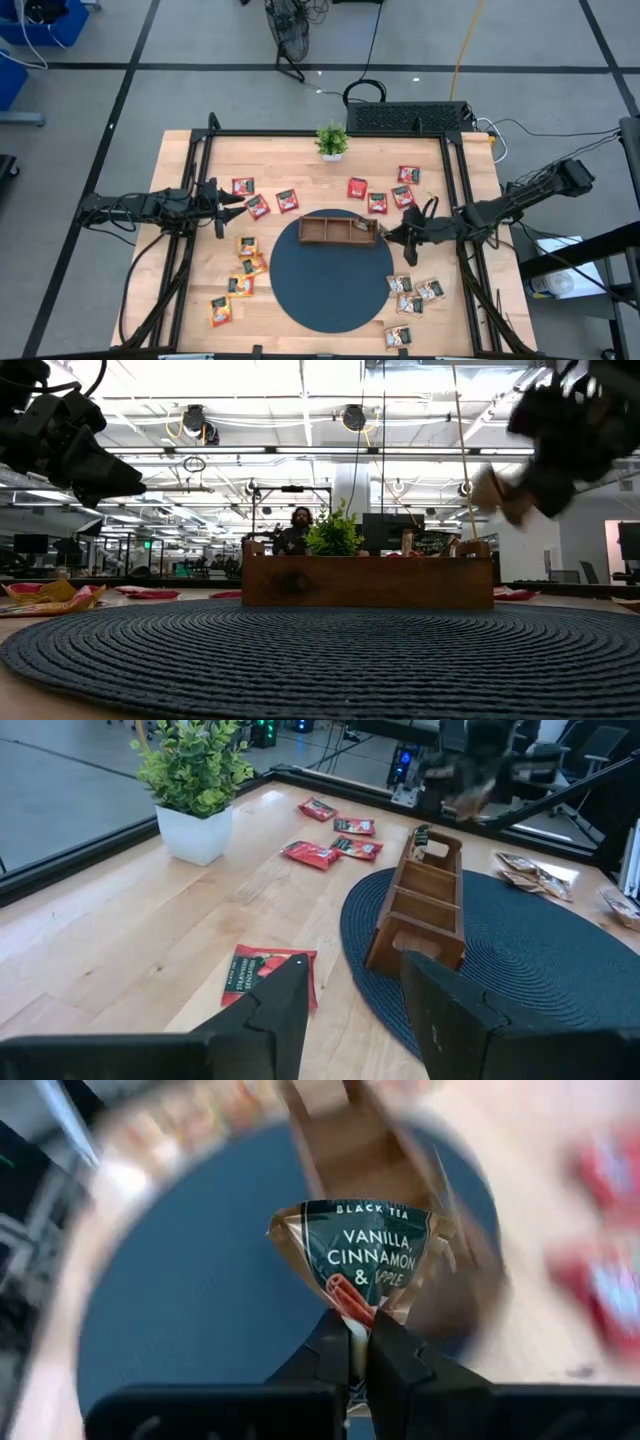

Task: Pick & Place Tea
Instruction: Put the brown tea bag into the right slot of the wooden organizer

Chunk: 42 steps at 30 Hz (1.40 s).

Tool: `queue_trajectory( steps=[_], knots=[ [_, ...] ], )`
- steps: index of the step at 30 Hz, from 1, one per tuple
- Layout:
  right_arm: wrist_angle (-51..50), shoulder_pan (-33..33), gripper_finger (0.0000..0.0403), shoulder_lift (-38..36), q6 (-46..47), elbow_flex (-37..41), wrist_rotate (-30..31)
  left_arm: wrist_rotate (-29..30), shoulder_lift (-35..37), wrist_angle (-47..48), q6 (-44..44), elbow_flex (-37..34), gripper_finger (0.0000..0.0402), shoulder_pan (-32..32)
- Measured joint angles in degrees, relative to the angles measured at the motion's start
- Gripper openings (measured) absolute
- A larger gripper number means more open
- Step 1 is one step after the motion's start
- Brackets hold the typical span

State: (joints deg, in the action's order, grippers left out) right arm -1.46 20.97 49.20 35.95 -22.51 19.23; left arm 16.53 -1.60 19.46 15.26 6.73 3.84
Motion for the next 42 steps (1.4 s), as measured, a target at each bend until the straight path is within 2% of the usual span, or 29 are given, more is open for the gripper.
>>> queue_trajectory(
  steps=[3, 7, 15, 22, 25, 35, 38, 42],
  knots=[
    [6.96, 1.44, 0.0008, 3.91, -6.27, 0.01, 5.39, 0.0, 0.01, 0.0, 0.01, -0.01, 0.0161, 0.0],
    [17.52, 0.55, 0.0008, 11.76, -11.31, -0.01, 7.54, -0.02, -0.01, 0.0, -0.01, 0.01, 0.0161, 0.0],
    [31.64, -1.83, 0.0008, 26.91, -17.49, 0.01, 7.56, 0.0, 0.0, 0.0, -0.01, 0.01, 0.0161, 0.0],
    [36.62, -2.64, 0.0014, 31.14, -23.1, -0.03, 7.69, 0.0, 0.0, -0.02, -0.01, 0.0, 0.0161, 0.0],
    [37.14, -3.12, 0.0037, 31.31, -23.36, -0.03, 7.78, 0.0, -0.01, -0.01, -0.01, 0.0, 0.0161, 0.0],
    [40.04, -4.9, 0.0159, 31.31, -25.48, -0.05, 7.8, 0.0, -0.01, -0.02, -0.01, 0.0, 0.0161, 0.0],
    [41.96, -4.88, 0.018, 31.31, -28.65, -0.05, 7.78, 0.0, -0.01, -0.02, -0.01, 0.0, 0.0161, 0.0],
    [44.55, -4.88, 0.0194, 30.9, -37.81, -0.05, 7.78, 0.0, -0.01, -0.02, -0.01, 0.01, 0.0161, 0.0]
  ],
)
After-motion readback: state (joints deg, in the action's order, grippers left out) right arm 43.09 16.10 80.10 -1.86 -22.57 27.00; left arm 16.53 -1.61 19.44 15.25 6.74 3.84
